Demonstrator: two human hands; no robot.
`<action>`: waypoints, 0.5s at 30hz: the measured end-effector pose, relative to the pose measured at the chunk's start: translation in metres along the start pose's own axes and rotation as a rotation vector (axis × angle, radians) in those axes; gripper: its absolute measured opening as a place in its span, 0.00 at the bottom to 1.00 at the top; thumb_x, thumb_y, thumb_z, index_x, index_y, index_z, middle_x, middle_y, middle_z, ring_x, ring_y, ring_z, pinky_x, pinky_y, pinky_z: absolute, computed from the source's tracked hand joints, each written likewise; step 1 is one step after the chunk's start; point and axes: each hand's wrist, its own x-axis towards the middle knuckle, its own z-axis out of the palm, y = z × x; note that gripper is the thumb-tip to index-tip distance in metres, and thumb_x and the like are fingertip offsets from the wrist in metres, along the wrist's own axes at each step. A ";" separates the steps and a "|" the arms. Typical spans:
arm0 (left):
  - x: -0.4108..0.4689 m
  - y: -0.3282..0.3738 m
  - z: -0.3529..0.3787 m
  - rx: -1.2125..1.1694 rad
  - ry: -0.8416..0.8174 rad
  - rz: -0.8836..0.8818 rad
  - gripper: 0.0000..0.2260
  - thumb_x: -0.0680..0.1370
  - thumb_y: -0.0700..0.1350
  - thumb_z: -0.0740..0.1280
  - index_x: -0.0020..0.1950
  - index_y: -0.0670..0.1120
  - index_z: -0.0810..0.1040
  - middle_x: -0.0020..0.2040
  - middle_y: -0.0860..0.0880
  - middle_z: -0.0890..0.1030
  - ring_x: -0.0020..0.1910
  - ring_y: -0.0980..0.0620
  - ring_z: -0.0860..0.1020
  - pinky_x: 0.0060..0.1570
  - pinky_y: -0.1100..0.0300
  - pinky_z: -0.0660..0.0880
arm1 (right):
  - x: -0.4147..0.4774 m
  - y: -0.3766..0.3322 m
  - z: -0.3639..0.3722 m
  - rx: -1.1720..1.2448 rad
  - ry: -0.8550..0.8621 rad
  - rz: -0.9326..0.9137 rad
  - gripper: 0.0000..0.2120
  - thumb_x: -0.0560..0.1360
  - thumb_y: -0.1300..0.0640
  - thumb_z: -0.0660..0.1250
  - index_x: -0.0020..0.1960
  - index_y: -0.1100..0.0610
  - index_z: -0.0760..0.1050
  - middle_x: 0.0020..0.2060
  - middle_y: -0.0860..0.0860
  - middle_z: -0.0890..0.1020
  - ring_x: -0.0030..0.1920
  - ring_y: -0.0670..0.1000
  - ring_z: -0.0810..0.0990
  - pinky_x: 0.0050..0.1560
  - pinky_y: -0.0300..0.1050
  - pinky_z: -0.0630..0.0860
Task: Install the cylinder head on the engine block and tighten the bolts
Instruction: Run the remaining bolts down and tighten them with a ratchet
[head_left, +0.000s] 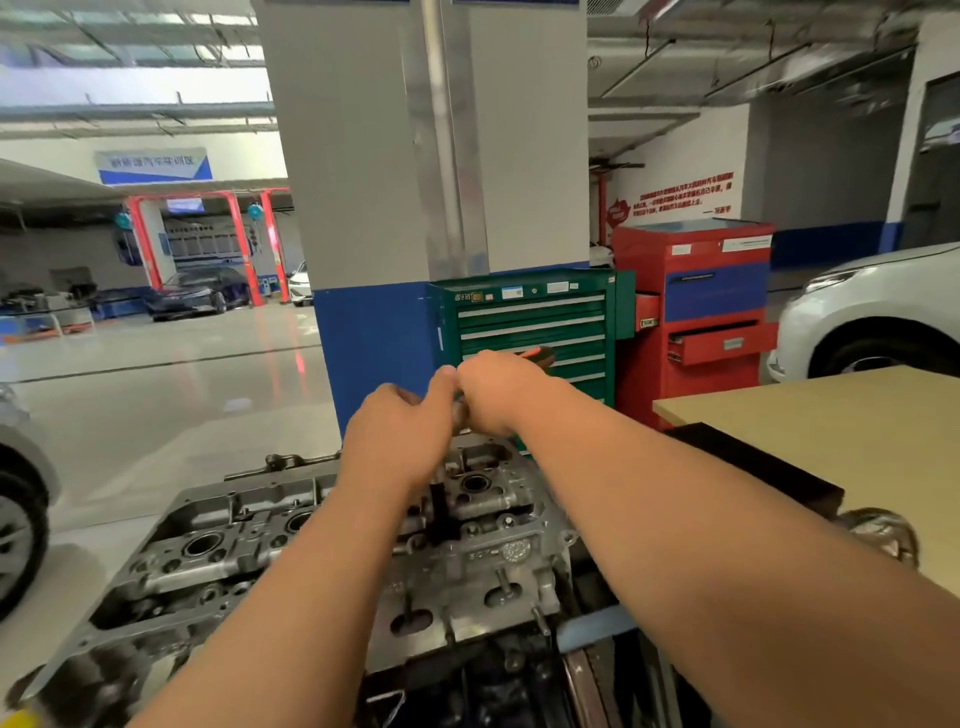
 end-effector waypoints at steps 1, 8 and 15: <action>0.004 0.007 0.006 -0.095 0.029 -0.054 0.22 0.76 0.62 0.59 0.35 0.45 0.71 0.32 0.48 0.75 0.33 0.47 0.73 0.31 0.56 0.66 | -0.003 0.000 -0.001 -0.026 0.011 0.017 0.10 0.74 0.58 0.63 0.36 0.55 0.66 0.38 0.52 0.74 0.40 0.55 0.75 0.42 0.47 0.75; 0.028 0.005 0.007 -0.517 -0.358 -0.377 0.11 0.73 0.49 0.70 0.35 0.44 0.76 0.30 0.47 0.78 0.30 0.47 0.75 0.37 0.54 0.73 | -0.102 -0.021 -0.014 -0.111 0.000 0.133 0.13 0.79 0.53 0.59 0.61 0.55 0.68 0.41 0.51 0.72 0.36 0.53 0.65 0.32 0.45 0.60; -0.015 0.001 0.022 -0.157 0.155 0.152 0.12 0.75 0.55 0.66 0.36 0.49 0.77 0.36 0.53 0.80 0.35 0.58 0.75 0.32 0.63 0.67 | -0.069 -0.009 -0.014 -0.104 -0.011 0.135 0.08 0.77 0.60 0.60 0.54 0.55 0.75 0.49 0.53 0.78 0.44 0.56 0.75 0.40 0.50 0.69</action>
